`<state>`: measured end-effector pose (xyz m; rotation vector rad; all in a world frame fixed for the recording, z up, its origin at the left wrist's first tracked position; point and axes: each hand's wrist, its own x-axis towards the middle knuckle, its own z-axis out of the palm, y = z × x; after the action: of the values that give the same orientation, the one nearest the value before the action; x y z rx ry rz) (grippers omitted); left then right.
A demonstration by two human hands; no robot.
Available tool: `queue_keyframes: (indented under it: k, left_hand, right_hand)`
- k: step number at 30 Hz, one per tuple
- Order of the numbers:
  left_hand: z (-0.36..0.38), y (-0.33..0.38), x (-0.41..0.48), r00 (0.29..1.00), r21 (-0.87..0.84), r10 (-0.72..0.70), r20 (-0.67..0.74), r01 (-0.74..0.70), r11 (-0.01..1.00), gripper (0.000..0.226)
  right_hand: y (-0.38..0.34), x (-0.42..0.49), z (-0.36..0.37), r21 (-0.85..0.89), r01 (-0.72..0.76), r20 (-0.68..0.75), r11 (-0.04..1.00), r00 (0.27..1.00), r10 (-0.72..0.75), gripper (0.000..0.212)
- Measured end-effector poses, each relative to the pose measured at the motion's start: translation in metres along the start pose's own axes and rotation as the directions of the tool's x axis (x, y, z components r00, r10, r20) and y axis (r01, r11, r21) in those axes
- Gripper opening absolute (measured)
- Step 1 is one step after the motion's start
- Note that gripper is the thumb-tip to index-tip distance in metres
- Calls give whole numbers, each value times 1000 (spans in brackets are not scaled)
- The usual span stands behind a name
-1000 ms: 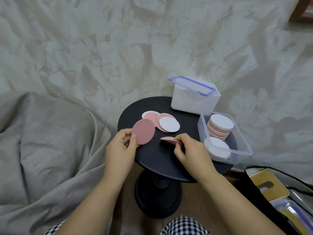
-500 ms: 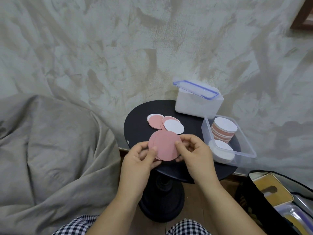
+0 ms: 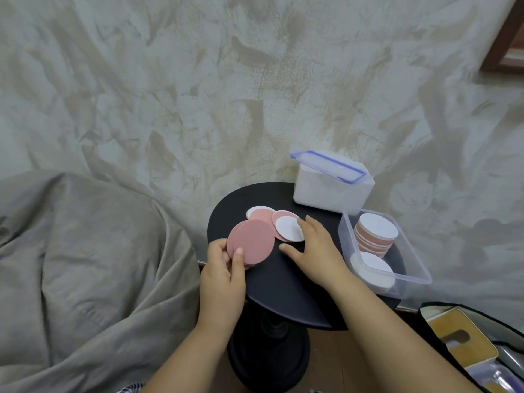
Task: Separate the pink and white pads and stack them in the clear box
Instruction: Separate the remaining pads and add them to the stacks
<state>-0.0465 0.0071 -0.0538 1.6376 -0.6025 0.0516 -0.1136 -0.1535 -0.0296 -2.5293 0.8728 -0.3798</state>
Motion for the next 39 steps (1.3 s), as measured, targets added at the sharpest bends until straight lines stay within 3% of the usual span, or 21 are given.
queue_keyframes:
  k: [7,13,16,19,24,29,33,39]
  left_hand:
    - [-2,-9,3,998,-27,-45,42,46,999,2]
    - [-1,-7,5,993,-106,-117,32,119,987,8]
    - [-2,-2,8,975,-246,-218,35,219,944,8]
    - [-4,5,8,967,-321,-243,72,253,913,9]
    - [-8,14,-5,960,-356,-101,260,193,914,9]
    - [-2,16,-16,938,-292,-30,345,137,946,23]
    - [6,17,-18,932,-155,63,358,-8,988,35]
    - [26,14,-28,962,40,135,235,-149,988,32]
  right_hand:
    - [-3,4,-4,-67,21,-86,998,996,-27,29]
    - [-12,-10,-17,62,111,-314,992,946,-86,25]
    - [-20,-24,-26,256,165,-350,953,934,-67,21]
    - [-25,-37,-28,488,111,-256,866,967,20,20]
    - [-25,-54,-16,431,151,-223,890,973,-58,21]
    - [-19,-64,-9,570,137,-230,810,973,-3,25]
    - [-11,-71,-6,642,130,-220,755,975,20,25]
    - [2,-83,-2,495,200,-347,845,938,-19,24]
